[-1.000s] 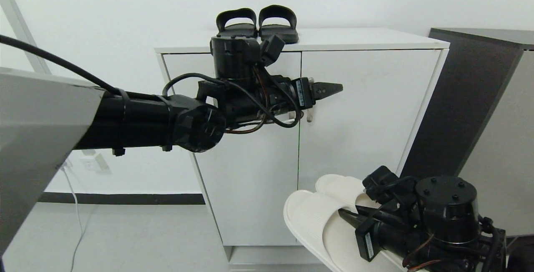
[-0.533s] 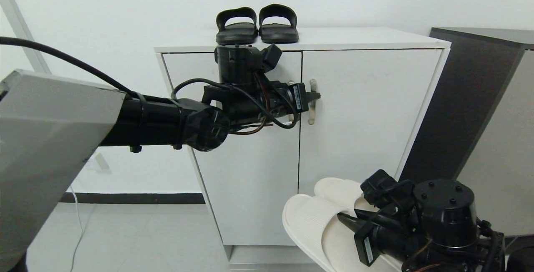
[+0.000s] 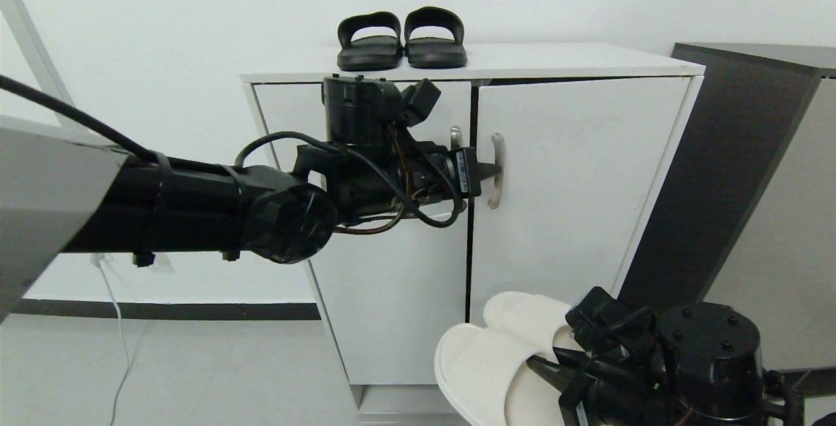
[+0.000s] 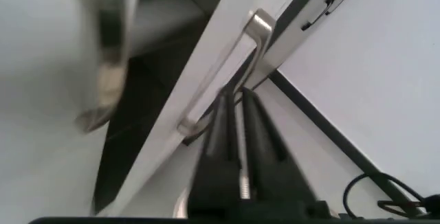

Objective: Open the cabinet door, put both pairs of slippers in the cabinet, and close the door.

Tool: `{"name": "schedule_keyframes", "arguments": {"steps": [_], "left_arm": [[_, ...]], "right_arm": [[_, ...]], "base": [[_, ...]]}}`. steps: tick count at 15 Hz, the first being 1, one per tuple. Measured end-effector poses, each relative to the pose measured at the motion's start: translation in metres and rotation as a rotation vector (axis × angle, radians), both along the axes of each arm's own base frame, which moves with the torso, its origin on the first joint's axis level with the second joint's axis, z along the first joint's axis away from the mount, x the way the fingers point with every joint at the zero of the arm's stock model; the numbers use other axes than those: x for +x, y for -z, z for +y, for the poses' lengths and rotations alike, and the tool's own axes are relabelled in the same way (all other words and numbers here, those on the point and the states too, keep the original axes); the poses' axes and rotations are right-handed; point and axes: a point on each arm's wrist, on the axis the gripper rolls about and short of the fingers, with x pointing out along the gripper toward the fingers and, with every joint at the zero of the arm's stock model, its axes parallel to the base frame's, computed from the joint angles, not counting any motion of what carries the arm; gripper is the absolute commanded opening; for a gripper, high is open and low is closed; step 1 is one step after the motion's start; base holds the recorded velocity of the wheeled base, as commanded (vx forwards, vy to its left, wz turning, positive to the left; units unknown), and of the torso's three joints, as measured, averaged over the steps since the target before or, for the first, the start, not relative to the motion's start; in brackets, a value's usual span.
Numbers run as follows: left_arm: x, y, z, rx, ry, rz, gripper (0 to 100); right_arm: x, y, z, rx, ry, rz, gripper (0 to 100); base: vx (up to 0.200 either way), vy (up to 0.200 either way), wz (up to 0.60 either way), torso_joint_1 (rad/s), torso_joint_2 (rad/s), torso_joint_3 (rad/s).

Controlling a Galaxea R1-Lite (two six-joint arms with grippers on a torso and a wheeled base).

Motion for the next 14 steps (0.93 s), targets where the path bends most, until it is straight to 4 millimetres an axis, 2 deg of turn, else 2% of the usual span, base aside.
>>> {"name": "schedule_keyframes", "arguments": {"steps": [4, 6, 9, 14], "left_arm": [[-0.025, -0.006, 0.008, 0.006, 0.020, 0.002, 0], [-0.032, -0.010, 0.015, 0.003, 0.016, -0.002, 0], [-0.027, -0.014, 0.025, -0.006, -0.014, -0.014, 0], [-0.009, -0.016, 0.024, -0.021, -0.058, -0.024, 0]], "right_arm": [[-0.008, 0.001, -0.004, -0.006, -0.064, 0.009, 0], [-0.009, 0.001, -0.005, -0.012, -0.071, 0.005, 0], [-0.009, 0.001, -0.006, -0.012, -0.070, 0.004, 0], [-0.010, 0.002, -0.006, -0.016, -0.071, 0.006, 0]], "base": [[0.000, 0.000, 0.00, 0.000, 0.00, 0.000], [0.000, 0.000, 0.00, 0.000, 0.00, 0.000], [0.000, 0.000, 0.00, 0.000, 0.00, 0.000], [0.000, 0.000, 0.00, 0.000, 0.00, 0.000]]}}
